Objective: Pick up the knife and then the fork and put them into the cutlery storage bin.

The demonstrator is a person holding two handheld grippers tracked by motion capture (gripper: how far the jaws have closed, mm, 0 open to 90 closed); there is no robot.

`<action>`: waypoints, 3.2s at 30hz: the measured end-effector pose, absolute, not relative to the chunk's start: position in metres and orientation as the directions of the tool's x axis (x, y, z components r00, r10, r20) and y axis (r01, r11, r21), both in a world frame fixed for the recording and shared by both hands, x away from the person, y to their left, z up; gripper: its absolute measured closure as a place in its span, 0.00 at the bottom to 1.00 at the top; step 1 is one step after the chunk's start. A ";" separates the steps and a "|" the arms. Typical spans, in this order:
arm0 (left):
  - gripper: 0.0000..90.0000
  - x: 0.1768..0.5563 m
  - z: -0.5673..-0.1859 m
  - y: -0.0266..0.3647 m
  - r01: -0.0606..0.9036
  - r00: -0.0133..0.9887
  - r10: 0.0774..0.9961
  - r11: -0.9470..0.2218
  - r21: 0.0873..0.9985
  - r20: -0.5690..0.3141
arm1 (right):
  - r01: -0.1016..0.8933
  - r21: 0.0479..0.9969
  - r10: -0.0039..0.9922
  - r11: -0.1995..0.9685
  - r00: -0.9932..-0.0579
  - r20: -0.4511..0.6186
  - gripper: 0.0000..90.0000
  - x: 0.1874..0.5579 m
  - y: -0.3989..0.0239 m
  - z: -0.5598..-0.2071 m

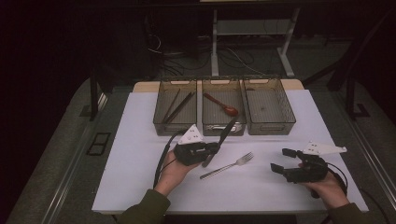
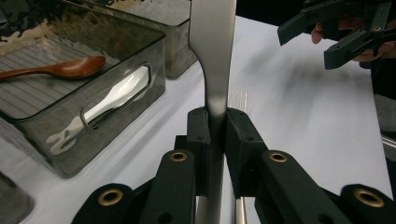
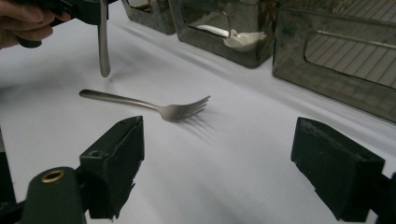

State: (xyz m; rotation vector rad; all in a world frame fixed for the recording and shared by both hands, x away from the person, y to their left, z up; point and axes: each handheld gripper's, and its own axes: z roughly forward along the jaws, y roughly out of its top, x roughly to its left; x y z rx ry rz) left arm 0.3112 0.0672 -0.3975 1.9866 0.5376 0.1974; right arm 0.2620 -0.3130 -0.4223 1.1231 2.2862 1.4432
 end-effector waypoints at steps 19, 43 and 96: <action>0.88 0.300 -0.389 0.060 0.290 0.848 0.524 -0.343 0.893 -0.074 | 0.464 0.870 0.635 0.165 -0.725 0.267 0.28 0.291 -0.277 -0.386; 0.88 0.298 -0.394 0.017 0.287 0.818 0.572 -0.320 0.903 -0.057 | 0.422 0.892 0.527 0.161 -0.801 0.284 0.49 0.314 -0.226 -0.366; 0.61 0.301 -0.404 0.051 0.244 0.854 0.519 -0.336 0.910 -0.037 | 0.458 0.880 0.580 0.125 -0.753 0.309 0.97 0.342 -0.225 -0.365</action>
